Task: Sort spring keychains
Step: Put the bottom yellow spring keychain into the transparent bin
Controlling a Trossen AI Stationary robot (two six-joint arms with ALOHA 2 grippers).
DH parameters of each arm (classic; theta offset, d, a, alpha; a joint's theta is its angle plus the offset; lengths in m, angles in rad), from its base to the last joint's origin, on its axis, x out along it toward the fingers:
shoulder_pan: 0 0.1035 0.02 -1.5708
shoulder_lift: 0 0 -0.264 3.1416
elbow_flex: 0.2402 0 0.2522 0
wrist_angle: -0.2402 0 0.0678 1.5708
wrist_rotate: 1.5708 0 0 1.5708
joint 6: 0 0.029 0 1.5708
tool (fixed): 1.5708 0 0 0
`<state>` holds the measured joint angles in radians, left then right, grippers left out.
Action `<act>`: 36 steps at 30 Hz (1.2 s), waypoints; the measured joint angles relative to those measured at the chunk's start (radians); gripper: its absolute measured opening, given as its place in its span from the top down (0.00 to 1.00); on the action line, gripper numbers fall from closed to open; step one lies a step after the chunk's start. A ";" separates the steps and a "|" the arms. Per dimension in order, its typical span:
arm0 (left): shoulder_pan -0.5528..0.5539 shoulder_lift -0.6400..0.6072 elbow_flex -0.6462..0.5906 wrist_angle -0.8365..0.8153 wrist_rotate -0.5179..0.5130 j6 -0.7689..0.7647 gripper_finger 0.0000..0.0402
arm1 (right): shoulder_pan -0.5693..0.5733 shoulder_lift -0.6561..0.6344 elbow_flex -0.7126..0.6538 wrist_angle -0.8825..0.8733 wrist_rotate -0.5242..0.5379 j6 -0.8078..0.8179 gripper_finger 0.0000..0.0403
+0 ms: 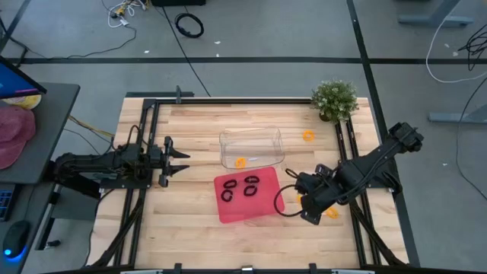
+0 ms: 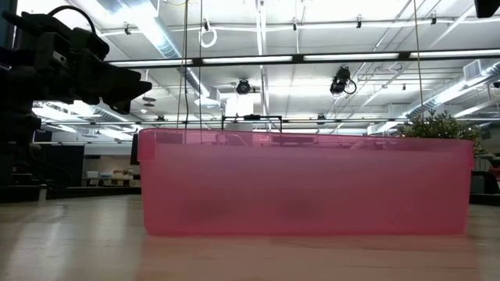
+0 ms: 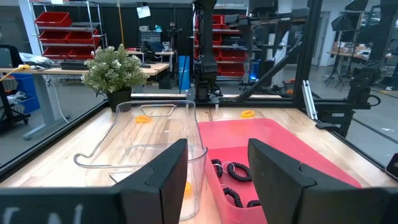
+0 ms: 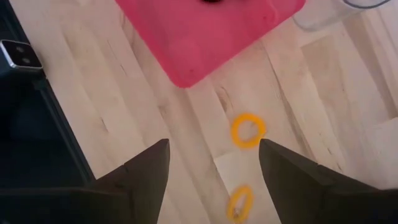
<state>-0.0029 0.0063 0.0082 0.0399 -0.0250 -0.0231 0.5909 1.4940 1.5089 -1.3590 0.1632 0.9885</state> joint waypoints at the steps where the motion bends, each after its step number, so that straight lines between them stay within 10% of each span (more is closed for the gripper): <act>1: 0.000 0.000 0.000 0.000 0.000 0.000 0.57 | 0.007 0.000 0.000 0.000 0.008 0.002 0.38; 36: 0.000 0.000 0.000 0.000 0.000 0.000 0.57 | 0.192 0.049 0.000 -0.103 0.036 0.233 0.38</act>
<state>-0.0032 0.0063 0.0080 0.0399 -0.0251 -0.0231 0.7833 1.5432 1.5085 -1.4621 0.1987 1.2214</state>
